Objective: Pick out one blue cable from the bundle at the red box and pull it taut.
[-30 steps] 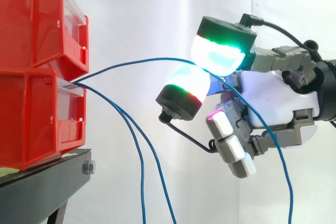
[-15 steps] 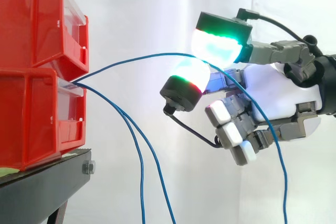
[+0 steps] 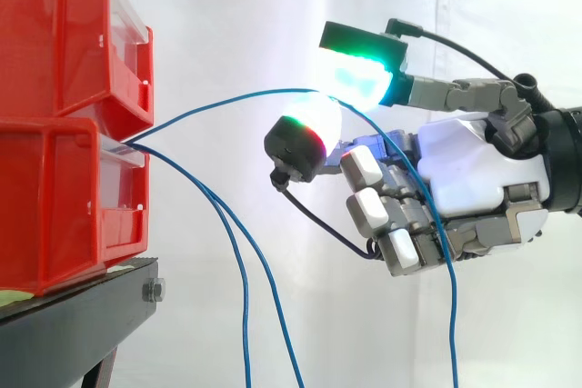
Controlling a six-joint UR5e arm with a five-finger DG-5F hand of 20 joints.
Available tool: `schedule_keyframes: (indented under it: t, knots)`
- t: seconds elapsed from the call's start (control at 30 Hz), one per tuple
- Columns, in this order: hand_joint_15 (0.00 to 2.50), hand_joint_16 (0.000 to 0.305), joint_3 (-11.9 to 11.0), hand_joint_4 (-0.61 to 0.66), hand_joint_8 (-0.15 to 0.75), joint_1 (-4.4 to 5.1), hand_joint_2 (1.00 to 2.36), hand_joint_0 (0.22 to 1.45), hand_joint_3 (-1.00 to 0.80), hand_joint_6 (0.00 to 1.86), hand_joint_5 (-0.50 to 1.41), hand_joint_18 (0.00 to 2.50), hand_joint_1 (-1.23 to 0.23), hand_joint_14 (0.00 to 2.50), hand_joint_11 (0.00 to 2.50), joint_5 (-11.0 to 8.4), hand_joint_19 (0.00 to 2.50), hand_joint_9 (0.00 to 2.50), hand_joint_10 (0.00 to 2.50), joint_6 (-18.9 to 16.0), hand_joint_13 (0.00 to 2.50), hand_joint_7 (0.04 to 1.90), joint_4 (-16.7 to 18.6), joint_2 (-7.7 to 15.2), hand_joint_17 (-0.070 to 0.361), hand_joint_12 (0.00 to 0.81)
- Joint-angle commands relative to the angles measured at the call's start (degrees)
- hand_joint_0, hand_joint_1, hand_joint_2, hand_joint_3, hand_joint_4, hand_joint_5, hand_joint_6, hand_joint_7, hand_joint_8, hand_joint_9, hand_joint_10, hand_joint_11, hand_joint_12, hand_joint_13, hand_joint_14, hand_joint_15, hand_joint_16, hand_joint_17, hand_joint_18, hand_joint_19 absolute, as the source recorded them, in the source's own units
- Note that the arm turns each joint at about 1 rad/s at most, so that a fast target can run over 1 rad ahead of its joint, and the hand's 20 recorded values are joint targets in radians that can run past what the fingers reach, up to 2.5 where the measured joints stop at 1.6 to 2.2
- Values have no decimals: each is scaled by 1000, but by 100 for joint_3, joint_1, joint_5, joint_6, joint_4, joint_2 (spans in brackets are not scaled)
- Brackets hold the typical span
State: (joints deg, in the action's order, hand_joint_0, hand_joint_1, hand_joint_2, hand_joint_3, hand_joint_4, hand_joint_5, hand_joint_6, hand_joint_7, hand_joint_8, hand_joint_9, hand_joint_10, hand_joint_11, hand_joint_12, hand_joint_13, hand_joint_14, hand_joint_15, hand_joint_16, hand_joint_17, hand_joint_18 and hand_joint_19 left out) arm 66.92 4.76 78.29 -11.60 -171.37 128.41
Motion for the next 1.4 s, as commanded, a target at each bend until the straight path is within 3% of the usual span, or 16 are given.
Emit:
schedule_keyframes:
  t: [0.0, 0.2, 0.5, 0.83, 1.03, 1.37]
  knots:
    - [345, 53, 119, -71, 428, 7, 1010, 611, -122, 927, -119, 1003, -723, 11, 437, -15, 501, 1252, 16, -17, 1071, 965, 279, 0, 119, 366]
    - [337, 52, 278, -68, 425, 25, 1011, 611, -124, 929, -120, 997, -720, 13, 487, 2, 497, 1307, 19, -9, 1066, 956, 561, 0, 118, 356]
    - [369, 52, 278, -68, 394, 34, 1012, 610, -141, 931, -126, 997, -710, 12, 742, 2, 513, 1507, 26, 35, 1080, 949, 622, 0, 117, 365]
    - [399, 52, 278, -75, 372, 34, 1013, 612, -149, 933, -131, 990, -706, 13, 749, 2, 536, 1459, 23, 35, 1089, 944, 622, 0, 116, 362]
    - [643, 51, 278, -77, 338, 25, 1015, 615, -153, 934, -134, 986, -699, 21, 991, -6, 565, 1532, 29, 35, 1259, 944, 622, 0, 114, 374]
    - [1084, 52, 278, -76, 314, 34, 1016, 618, -160, 937, -138, 1022, -692, 22, 1075, -6, 646, 1551, 28, 35, 1467, 938, 622, 0, 117, 368]
